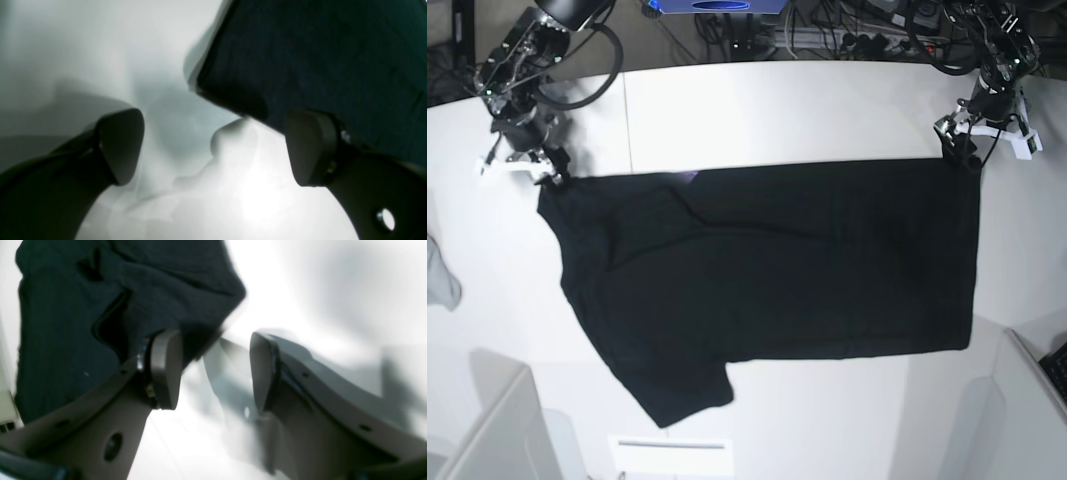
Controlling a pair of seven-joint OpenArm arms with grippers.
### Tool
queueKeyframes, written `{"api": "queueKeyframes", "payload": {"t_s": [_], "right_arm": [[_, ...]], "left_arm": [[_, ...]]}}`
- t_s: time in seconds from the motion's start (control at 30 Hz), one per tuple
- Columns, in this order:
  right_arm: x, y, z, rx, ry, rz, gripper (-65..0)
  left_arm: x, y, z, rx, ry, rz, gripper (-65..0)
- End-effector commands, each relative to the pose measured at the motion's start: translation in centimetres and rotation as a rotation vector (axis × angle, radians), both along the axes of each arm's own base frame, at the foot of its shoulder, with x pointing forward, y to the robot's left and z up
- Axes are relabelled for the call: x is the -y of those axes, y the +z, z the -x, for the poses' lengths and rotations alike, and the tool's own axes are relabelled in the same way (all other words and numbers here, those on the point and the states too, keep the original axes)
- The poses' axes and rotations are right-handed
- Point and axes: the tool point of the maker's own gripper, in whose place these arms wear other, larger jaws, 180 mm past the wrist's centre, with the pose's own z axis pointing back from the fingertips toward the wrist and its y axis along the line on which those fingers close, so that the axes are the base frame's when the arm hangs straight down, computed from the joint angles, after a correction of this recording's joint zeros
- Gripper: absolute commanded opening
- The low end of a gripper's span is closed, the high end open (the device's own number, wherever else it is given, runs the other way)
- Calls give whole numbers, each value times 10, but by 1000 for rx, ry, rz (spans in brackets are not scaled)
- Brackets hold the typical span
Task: Fold the T-shirt properly
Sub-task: 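Lower the shoulders, release both grippers and raise them away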
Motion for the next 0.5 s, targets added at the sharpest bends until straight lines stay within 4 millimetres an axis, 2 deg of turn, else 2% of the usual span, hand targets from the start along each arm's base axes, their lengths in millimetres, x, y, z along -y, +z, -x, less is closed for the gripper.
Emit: {"api": "queueKeyframes", "payload": {"t_s": [0.0, 0.17, 0.4, 0.47], "right_arm": [[4, 0, -1, -14, 8, 5, -336], [-1, -9, -12, -22, 9, -35, -338], [5, -7, -18, -17, 12, -28, -342], [5, -7, -18, -17, 12, -28, -342]], "left_arm": [[-4, 8, -4, 26, -6, -14, 0], [-5, 8, -13, 38, -2, -10, 0], [-3, 16, -34, 85, -3, -1, 0], [-2, 13, -37, 85, 3, 15, 0]]}}
